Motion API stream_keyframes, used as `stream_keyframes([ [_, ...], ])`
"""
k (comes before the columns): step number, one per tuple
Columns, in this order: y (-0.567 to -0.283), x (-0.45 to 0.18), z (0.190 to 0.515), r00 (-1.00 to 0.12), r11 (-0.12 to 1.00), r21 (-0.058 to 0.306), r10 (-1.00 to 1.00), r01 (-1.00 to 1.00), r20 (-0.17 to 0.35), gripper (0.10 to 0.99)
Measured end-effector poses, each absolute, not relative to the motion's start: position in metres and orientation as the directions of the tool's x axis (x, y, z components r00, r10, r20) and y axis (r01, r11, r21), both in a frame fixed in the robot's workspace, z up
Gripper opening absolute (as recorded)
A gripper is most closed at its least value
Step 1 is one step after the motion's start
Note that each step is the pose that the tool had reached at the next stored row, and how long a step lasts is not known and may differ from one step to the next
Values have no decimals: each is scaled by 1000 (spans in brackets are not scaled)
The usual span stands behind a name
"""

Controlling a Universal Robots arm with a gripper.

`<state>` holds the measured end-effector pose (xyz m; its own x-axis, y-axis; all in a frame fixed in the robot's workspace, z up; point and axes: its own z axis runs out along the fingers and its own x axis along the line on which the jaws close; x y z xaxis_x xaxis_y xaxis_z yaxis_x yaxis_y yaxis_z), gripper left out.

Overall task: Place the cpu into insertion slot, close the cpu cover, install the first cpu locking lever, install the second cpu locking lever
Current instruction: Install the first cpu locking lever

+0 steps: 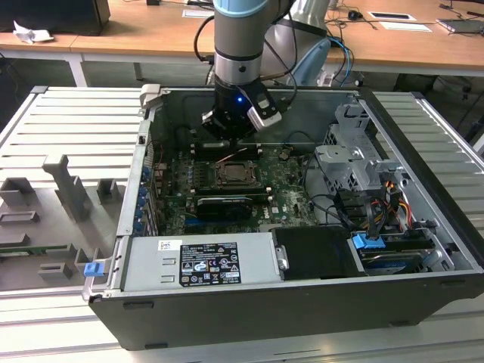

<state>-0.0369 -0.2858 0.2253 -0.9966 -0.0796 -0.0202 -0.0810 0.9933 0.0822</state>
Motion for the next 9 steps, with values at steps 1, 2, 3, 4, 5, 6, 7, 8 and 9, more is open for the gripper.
stream_keyframes([
  [1, -285, -36, 225, -997, 993, 82, -80, -81, -20, 106],
  [2, -285, -34, 225, -997, 993, 82, -80, -81, -20, 106],
  [3, -285, -33, 224, -997, 993, 82, -80, -81, -20, 106],
  [4, -284, -32, 224, -997, 993, 82, -80, -81, -20, 106],
  [5, -284, -30, 223, -997, 993, 82, -80, -81, -20, 106],
  [6, -283, -29, 222, -997, 993, 82, -80, -81, -20, 106],
  [7, -283, -29, 222, -997, 993, 82, -80, -81, -20, 106],
  [8, -283, -28, 221, -997, 993, 82, -80, -81, -20, 106],
  [9, -283, -27, 219, -997, 993, 82, -80, -81, -20, 106],
])
